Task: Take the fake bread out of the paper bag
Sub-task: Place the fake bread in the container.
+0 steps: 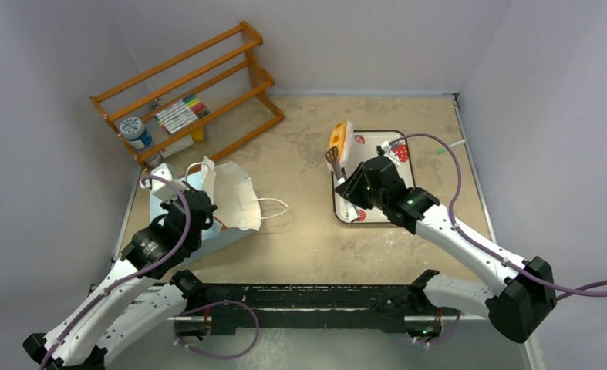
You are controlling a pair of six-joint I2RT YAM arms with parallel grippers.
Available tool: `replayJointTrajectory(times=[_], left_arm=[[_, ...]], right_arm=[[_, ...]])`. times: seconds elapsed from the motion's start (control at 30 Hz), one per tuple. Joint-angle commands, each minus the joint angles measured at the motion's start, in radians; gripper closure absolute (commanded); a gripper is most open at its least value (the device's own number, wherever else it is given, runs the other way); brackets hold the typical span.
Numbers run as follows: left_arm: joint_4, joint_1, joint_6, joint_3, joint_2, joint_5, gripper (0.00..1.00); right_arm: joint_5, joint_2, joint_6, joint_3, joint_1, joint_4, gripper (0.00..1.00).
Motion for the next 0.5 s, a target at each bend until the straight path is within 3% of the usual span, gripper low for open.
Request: replayJointTrajectory(times=[0.0, 0.47], left_arm=[[0.050, -0.003, 0.021, 0.006, 0.005, -0.015, 1.00], [0.067, -0.003, 0.025, -0.001, 0.015, -0.010, 1.00]], right_arm=[[-0.072, -0.020, 0.010, -0.026, -0.037, 0.161, 1.00], [-0.241, -0.002, -0.030, -0.099, -0.151, 0.251, 0.97]])
